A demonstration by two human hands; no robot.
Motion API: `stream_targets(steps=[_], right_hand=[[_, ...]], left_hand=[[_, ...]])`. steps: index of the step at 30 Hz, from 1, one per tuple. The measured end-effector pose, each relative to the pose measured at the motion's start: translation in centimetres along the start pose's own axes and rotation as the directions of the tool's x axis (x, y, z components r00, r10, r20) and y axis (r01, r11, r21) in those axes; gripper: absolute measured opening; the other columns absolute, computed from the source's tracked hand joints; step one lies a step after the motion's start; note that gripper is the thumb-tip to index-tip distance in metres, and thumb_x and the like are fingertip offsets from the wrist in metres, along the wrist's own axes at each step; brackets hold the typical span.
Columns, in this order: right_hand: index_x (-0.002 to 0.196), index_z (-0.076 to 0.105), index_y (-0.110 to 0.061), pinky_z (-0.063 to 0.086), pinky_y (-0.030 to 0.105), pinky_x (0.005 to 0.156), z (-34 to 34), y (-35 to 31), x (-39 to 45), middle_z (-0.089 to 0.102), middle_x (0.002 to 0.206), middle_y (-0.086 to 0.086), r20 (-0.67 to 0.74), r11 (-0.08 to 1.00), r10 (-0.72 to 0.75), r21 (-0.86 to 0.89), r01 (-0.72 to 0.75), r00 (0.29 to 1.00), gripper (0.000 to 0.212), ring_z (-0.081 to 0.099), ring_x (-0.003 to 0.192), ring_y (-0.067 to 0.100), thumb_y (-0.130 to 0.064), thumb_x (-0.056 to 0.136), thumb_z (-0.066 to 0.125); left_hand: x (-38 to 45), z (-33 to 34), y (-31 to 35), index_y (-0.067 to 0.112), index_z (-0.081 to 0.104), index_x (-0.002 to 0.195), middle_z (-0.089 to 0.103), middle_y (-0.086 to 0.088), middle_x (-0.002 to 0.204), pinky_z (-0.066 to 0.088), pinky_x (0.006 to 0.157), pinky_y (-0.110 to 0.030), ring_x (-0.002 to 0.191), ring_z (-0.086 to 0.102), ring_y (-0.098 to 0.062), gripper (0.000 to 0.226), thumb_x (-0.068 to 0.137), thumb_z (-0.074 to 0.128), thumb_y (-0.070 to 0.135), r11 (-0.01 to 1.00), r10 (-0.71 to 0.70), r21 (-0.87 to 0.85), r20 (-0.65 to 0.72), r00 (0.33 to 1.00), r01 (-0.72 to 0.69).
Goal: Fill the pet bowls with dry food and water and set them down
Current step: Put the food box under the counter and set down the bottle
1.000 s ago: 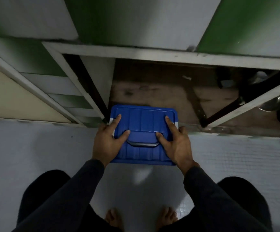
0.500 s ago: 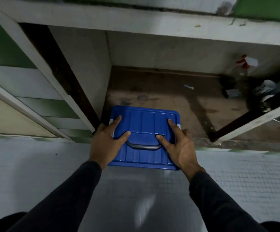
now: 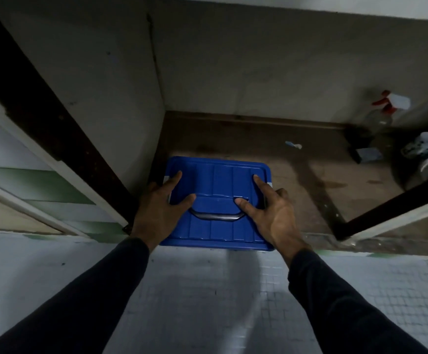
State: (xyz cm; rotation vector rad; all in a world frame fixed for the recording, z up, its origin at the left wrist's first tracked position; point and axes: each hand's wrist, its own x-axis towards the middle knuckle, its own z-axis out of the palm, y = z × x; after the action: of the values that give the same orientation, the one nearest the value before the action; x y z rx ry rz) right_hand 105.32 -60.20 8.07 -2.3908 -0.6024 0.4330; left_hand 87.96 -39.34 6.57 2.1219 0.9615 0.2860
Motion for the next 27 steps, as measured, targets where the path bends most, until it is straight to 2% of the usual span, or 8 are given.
stream_targets(steps=[5,8,12,16,20,27], right_hand=[[0.151,0.029,-0.052,0.049,0.034,0.091,0.8,-0.5,2.6,0.038,0.113,-0.003,0.016,1.000,0.006,-0.019,-0.006,1.000,0.086,0.049,0.098,0.018,-0.076,0.077,0.063],[0.151,0.033,-0.049,0.046,0.028,0.087,1.1,-0.6,3.8,0.037,0.111,-0.004,0.010,0.999,0.013,0.037,-0.014,1.000,0.085,0.046,0.097,0.016,-0.073,0.076,0.067],[0.150,0.035,-0.049,0.042,0.026,0.085,1.1,-0.9,5.5,0.035,0.115,-0.004,0.010,0.999,0.019,0.042,-0.019,1.000,0.085,0.043,0.100,0.014,-0.072,0.076,0.069],[0.150,0.035,-0.047,0.043,0.027,0.086,0.9,-0.9,7.0,0.040,0.125,0.002,0.012,1.000,0.010,0.026,-0.011,1.000,0.086,0.046,0.103,0.016,-0.074,0.076,0.067],[0.151,0.037,-0.044,0.041,0.026,0.087,0.9,-1.3,8.0,0.044,0.128,0.006,-0.004,1.000,-0.006,0.007,0.006,1.000,0.086,0.052,0.110,0.023,-0.075,0.076,0.067],[0.151,0.037,-0.044,0.047,0.034,0.094,1.1,-1.5,8.8,0.045,0.128,0.008,-0.005,1.000,-0.016,-0.018,0.016,1.000,0.086,0.052,0.114,0.027,-0.075,0.076,0.066]], left_hand=[[2.5,0.2,-0.5,0.039,0.036,0.156,0.038,-0.005,0.162,0.031,0.111,-0.023,0.147,0.038,-0.021,0.082,0.085,0.068,0.063,0.999,-0.004,-0.053,0.001,1.000,0.004],[3.8,0.5,-0.5,0.031,0.041,0.155,0.037,-0.004,0.163,0.028,0.113,-0.021,0.149,0.035,-0.017,0.081,0.086,0.074,0.055,0.994,-0.011,-0.111,0.003,1.000,0.011],[5.4,0.5,-0.3,0.027,0.045,0.154,0.041,-0.002,0.160,0.031,0.114,-0.023,0.147,0.039,-0.018,0.079,0.086,0.074,0.055,0.998,0.009,-0.062,-0.026,1.000,-0.011],[6.7,0.6,0.2,0.029,0.043,0.155,0.034,-0.003,0.164,0.031,0.124,-0.037,0.151,0.034,-0.021,0.079,0.087,0.071,0.057,0.997,-0.004,-0.080,0.006,1.000,0.004],[7.6,0.8,0.5,0.026,0.043,0.155,0.035,-0.004,0.164,0.027,0.115,-0.023,0.150,0.035,-0.021,0.074,0.091,0.070,0.051,0.999,0.002,-0.033,-0.013,1.000,-0.003],[8.0,0.6,0.9,0.026,0.043,0.155,0.039,-0.005,0.162,0.026,0.111,-0.020,0.148,0.037,-0.021,0.071,0.093,0.069,0.050,1.000,-0.011,-0.019,-0.021,1.000,0.010]])
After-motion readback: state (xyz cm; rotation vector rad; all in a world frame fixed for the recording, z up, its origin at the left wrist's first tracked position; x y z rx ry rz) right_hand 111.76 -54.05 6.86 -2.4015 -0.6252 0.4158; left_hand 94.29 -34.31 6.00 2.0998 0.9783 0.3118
